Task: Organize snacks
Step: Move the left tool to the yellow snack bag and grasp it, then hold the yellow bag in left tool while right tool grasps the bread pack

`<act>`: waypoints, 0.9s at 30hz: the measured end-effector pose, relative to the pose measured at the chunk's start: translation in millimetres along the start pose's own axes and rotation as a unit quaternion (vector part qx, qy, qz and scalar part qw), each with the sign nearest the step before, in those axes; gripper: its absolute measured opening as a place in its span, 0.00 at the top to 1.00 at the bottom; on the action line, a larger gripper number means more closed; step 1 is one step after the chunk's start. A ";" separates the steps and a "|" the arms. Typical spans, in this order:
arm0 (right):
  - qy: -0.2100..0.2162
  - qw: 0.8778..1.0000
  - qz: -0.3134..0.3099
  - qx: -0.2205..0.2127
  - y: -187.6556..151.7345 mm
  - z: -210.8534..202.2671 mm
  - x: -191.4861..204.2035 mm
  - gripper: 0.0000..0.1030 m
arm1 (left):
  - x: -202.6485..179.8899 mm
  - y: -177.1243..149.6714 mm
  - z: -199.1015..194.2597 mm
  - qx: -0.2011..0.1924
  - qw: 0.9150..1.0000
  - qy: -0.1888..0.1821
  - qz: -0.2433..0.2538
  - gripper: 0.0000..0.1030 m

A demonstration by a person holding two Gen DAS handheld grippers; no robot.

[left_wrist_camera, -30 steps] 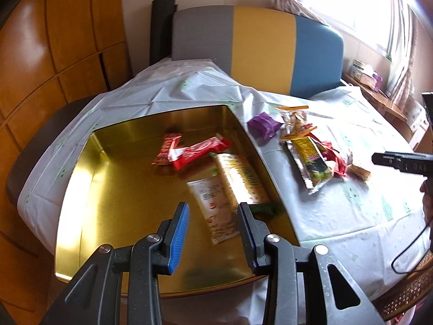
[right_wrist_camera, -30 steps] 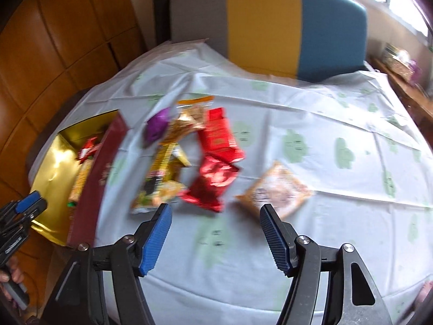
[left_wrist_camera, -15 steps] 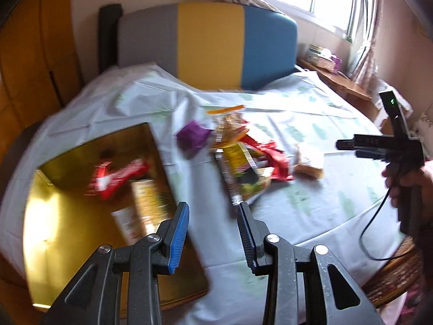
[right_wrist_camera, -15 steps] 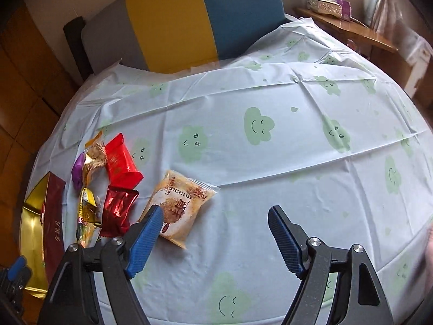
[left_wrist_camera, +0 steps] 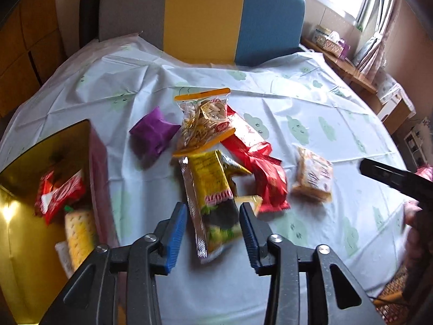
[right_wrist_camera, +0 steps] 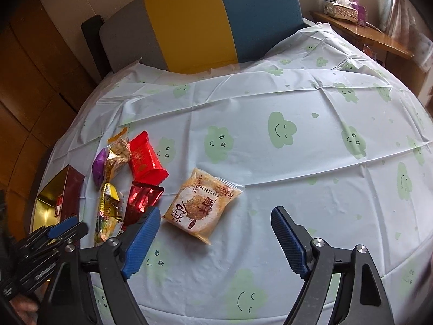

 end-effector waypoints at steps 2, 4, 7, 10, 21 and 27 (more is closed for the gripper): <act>0.006 1.000 0.003 -0.001 0.8 -1.8 0.5 0.17 | 0.5 5.0 13.9 0.009 1.000 0.006 -0.004 0.54; 0.010 1.000 0.003 -0.004 1.6 -3.3 1.7 0.17 | 2.1 8.5 27.0 0.018 1.000 0.008 -0.013 0.35; 0.012 1.000 0.002 -0.008 3.4 -4.9 3.4 0.17 | 4.5 11.1 41.8 0.024 0.999 0.013 -0.018 0.29; 0.010 1.000 0.000 -0.012 5.7 -5.6 3.9 0.16 | 5.7 11.8 57.8 0.041 0.999 -0.001 -0.034 0.29; -0.013 1.000 0.009 -0.010 5.7 -3.8 -8.0 0.17 | -21.3 -24.0 25.3 -0.003 1.000 -0.005 0.015 0.67; -0.011 0.999 0.029 0.015 -2.7 5.8 -14.4 0.17 | -34.2 -64.4 -2.7 -0.030 0.997 0.005 0.065 0.67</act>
Point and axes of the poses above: each gripper's, at about its wrist camera, not at the fingertips, and z roughly the way its jaws point, x to its left, y to its top, the point moved 7 cm from there along z, roughly the way its jaws point, and after that the axes turned 3 degrees about y, right-handed, at the moved point
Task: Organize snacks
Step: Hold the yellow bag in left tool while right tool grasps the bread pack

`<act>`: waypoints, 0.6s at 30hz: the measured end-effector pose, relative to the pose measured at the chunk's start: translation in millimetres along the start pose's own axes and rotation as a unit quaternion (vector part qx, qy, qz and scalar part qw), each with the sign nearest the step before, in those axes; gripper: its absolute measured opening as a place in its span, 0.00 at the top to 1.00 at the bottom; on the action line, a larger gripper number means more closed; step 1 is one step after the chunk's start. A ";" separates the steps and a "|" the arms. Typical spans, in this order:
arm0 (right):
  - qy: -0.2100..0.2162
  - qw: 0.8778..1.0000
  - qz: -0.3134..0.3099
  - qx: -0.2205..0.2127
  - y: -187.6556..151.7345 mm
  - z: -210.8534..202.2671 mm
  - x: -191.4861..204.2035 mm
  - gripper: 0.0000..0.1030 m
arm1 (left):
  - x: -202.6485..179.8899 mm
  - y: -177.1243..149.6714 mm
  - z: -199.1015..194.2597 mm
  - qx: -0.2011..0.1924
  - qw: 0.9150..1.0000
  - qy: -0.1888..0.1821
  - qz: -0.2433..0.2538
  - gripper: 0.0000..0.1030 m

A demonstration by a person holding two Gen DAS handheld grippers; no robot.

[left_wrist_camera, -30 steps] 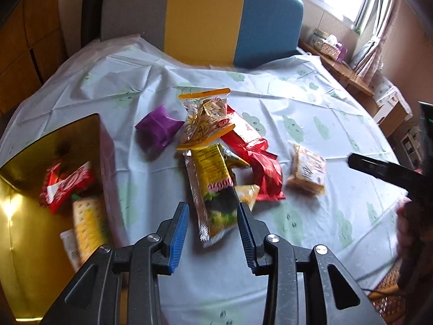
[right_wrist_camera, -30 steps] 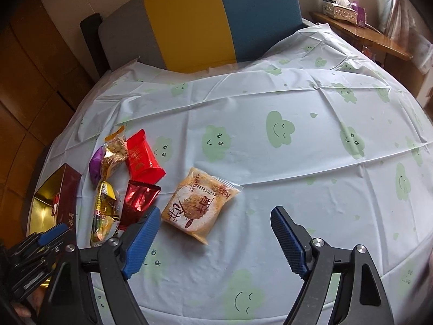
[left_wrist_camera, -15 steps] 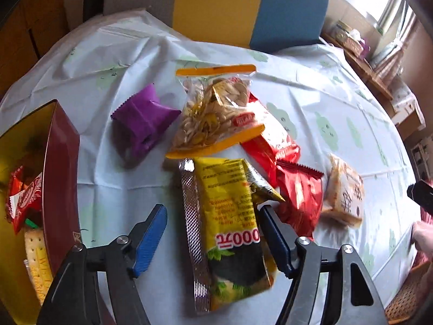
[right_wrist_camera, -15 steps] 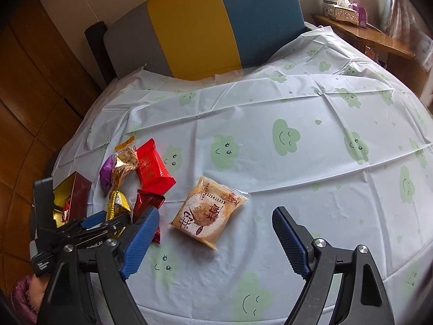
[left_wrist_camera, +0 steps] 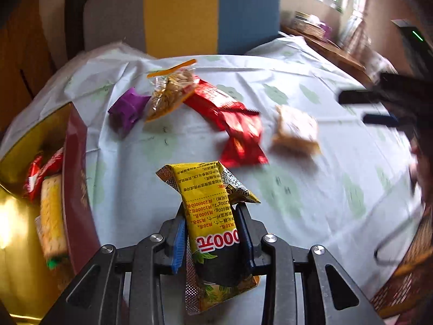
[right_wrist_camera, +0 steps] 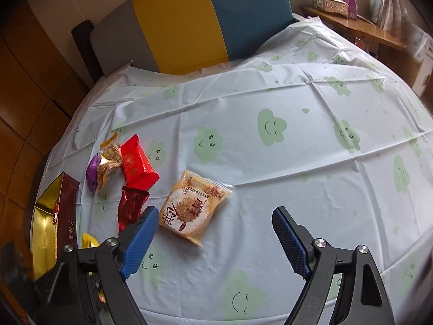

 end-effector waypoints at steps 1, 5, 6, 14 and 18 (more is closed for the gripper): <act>0.003 1.000 0.005 0.006 -1.7 2.4 -0.6 0.17 | -1.7 -5.5 -2.3 -0.002 1.000 0.001 0.007 0.67; 0.007 1.000 0.013 0.027 -9.9 12.0 0.1 0.17 | -10.1 -20.4 -4.9 -0.030 0.999 -0.001 0.031 0.66; 0.004 0.999 0.012 0.031 -11.7 14.7 0.9 0.17 | -9.8 -23.2 -4.4 -0.033 0.999 -0.004 0.030 0.66; -0.022 0.998 -0.007 0.059 -19.1 42.0 18.6 0.17 | -5.6 -26.0 1.0 -0.033 0.999 -0.041 -0.002 0.64; -0.024 0.998 0.017 0.055 -7.6 55.7 30.1 0.17 | -3.1 -28.7 -0.2 -0.037 0.998 -0.047 -0.009 0.64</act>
Point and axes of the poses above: each gripper's, at about its wrist camera, not at the fingertips, and z roughly the way its jaws point, x to its left, y to its top, the point moved 7 cm from there along z, roughly the way its jaws point, and after that the axes turned 3 degrees about y, right-handed, at the moved point
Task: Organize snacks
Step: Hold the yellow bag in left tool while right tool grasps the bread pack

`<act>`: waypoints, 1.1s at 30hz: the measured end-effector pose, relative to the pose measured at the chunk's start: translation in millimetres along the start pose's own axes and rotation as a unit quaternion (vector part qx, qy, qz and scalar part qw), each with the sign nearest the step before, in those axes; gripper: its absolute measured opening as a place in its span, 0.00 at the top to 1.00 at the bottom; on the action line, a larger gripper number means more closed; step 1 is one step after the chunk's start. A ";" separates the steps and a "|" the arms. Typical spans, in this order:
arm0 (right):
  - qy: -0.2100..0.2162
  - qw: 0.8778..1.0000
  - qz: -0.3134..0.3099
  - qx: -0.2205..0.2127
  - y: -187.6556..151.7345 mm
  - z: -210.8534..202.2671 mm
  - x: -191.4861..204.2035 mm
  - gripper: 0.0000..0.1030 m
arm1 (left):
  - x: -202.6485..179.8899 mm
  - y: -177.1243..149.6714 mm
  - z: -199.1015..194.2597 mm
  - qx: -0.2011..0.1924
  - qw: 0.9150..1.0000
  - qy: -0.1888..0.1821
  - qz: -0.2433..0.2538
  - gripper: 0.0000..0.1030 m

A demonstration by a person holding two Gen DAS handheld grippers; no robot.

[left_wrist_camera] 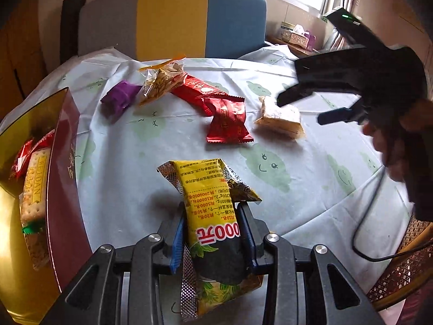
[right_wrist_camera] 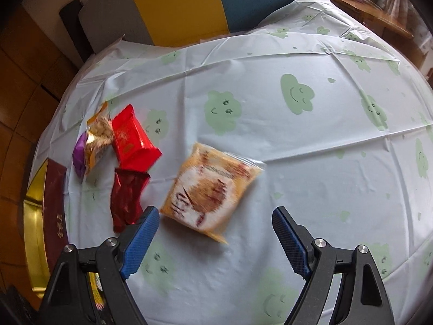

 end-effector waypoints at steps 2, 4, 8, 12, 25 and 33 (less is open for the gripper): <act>-0.006 1.000 0.015 0.001 5.6 8.3 3.8 0.17 | 0.7 -0.1 -0.5 -0.002 1.000 -0.003 -0.002 0.64; -0.016 1.000 0.022 -0.002 11.1 16.1 7.8 0.17 | 1.8 -0.7 -1.5 -0.004 1.000 -0.006 -0.005 0.64; -0.065 0.998 -0.021 0.009 11.4 33.7 14.6 0.41 | 2.1 -1.4 -2.1 -0.007 1.000 -0.009 -0.008 0.64; -0.069 0.994 -0.088 0.014 1.7 28.1 25.9 0.42 | 4.3 -2.0 -1.5 -0.010 1.000 -0.016 -0.014 0.64; -0.029 0.980 -0.185 0.060 -65.7 13.2 25.5 0.41 | 0.5 1.3 -2.5 0.001 1.000 -0.011 -0.008 0.66; -0.026 0.977 -0.203 0.053 -74.1 8.0 14.8 0.41 | 26.9 14.1 -53.9 -0.022 0.998 -0.036 -0.044 0.68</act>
Point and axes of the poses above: each gripper's, at about its wrist camera, not at the fingertips, and z roughly the way its jaws point, x to its left, y to its top, the point moved 7 cm from there along z, roughly the way its jaws point, and after that the axes turned 3 degrees about y, right-handed, at the moved point
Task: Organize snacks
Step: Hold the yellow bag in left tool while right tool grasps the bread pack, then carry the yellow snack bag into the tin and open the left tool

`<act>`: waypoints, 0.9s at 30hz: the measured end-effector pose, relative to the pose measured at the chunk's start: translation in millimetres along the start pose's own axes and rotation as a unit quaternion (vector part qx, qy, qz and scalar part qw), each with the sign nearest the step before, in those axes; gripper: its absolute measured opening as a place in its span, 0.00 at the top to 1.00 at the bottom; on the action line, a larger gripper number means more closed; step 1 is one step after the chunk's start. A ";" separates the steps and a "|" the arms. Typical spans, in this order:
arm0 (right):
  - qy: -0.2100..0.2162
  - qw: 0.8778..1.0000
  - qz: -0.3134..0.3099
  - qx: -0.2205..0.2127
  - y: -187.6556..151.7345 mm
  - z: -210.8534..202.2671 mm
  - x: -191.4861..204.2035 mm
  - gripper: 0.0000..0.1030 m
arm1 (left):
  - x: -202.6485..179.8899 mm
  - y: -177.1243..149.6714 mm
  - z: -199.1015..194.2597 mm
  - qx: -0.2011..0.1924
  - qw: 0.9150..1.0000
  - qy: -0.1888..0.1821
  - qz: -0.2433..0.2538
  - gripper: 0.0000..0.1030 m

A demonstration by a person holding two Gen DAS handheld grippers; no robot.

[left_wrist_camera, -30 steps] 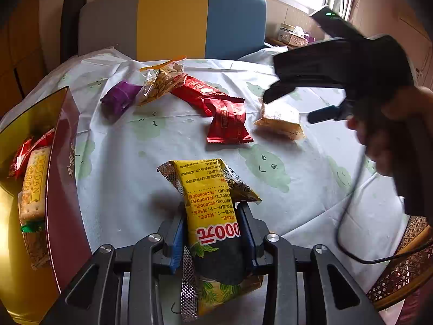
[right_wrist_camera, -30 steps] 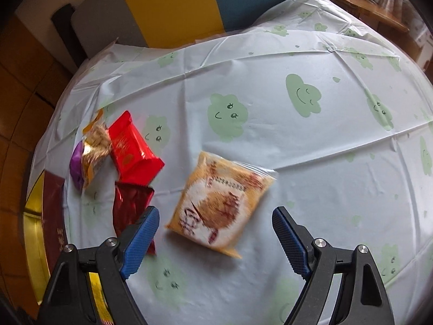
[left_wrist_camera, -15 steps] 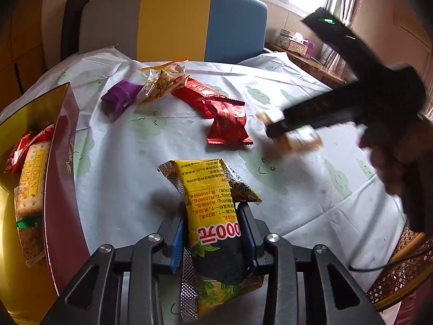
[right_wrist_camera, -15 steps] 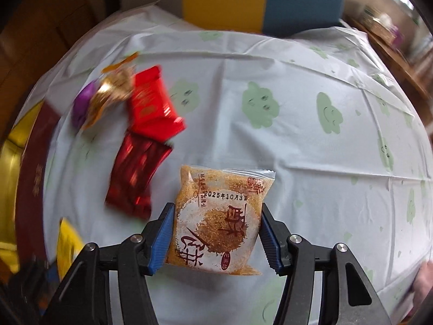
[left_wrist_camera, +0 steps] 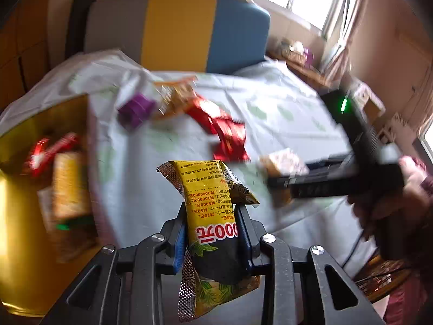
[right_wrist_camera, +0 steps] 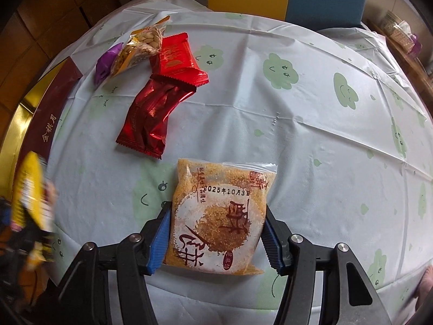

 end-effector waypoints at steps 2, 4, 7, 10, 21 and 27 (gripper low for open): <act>-0.003 1.000 -0.002 -0.001 -0.2 0.5 -1.0 0.41 | 17.6 10.4 -18.9 -0.014 1.000 -0.005 -0.028 0.68; -0.006 1.000 -0.005 -0.003 0.8 0.2 0.4 0.41 | 44.5 21.5 -35.5 -0.026 0.998 0.001 -0.063 0.68; -0.008 1.000 -0.008 -0.003 1.1 -0.9 0.0 0.41 | 96.7 30.9 -50.0 -0.030 0.991 0.031 -0.128 0.68; -0.014 1.000 -0.013 -0.004 0.9 -0.9 0.8 0.41 | 145.6 30.2 -55.2 -0.029 0.981 0.080 -0.175 0.68; -0.018 1.000 -0.020 -0.008 0.0 -1.4 4.1 0.41 | 232.0 10.7 -19.6 0.028 0.958 0.139 -0.251 0.68; -0.018 1.000 -0.023 -0.009 -0.2 -1.9 3.9 0.41 | 240.1 9.3 8.5 0.057 0.955 0.137 -0.255 0.59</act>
Point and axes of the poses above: each gripper's, at about its wrist camera, not at the fingertips, and z roughly the way its jaws point, x to its left, y to its top, the point moved 7 cm from there along z, roughly the way its jaws point, and after that the axes turned 3 degrees about y, right-handed, at the moved point
